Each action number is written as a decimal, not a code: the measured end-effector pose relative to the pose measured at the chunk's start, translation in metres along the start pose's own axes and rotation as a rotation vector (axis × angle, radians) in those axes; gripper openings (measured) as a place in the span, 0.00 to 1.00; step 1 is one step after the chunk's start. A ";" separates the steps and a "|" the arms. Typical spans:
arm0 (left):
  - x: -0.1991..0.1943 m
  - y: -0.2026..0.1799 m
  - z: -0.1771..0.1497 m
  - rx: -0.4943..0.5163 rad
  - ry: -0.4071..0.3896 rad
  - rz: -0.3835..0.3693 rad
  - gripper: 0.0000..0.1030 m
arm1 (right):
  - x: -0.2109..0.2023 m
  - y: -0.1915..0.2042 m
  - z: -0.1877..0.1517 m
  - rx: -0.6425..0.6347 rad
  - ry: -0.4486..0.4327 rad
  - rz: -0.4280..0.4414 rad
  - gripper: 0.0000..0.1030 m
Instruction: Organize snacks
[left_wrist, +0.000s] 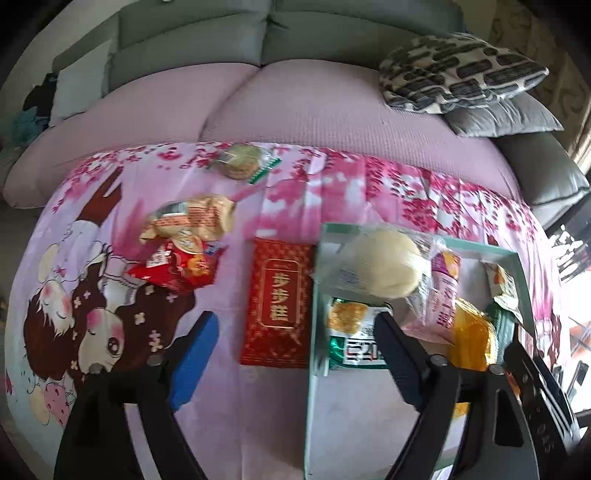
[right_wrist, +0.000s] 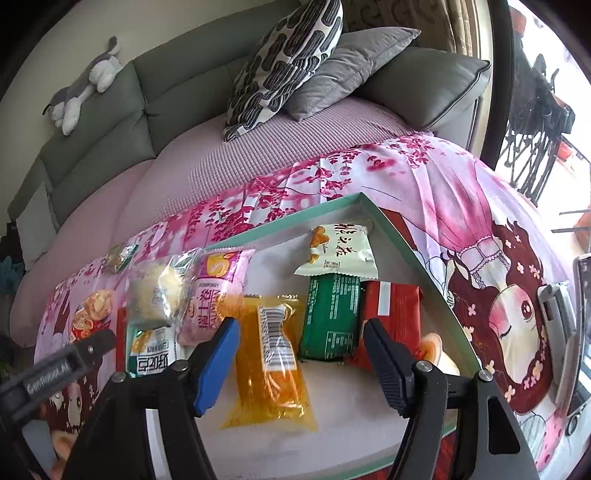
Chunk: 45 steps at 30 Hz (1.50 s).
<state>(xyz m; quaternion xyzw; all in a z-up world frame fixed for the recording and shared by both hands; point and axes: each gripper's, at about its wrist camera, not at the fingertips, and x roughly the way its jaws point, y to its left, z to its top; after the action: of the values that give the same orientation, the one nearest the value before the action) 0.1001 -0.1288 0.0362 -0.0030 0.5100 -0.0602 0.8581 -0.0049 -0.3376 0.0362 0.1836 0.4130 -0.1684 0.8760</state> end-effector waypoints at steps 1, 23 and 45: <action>-0.001 0.002 0.000 -0.008 -0.005 0.005 0.88 | -0.001 0.000 -0.001 -0.002 0.001 0.002 0.71; -0.002 0.016 -0.007 -0.059 -0.054 0.088 0.97 | -0.017 0.016 -0.020 -0.089 -0.008 0.069 1.00; -0.018 0.092 0.000 -0.069 -0.114 0.104 0.97 | -0.018 0.076 -0.020 -0.198 -0.024 0.169 1.00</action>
<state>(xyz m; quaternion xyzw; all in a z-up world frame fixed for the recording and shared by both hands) 0.1008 -0.0352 0.0463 -0.0094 0.4616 0.0024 0.8870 0.0050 -0.2591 0.0521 0.1284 0.4003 -0.0546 0.9057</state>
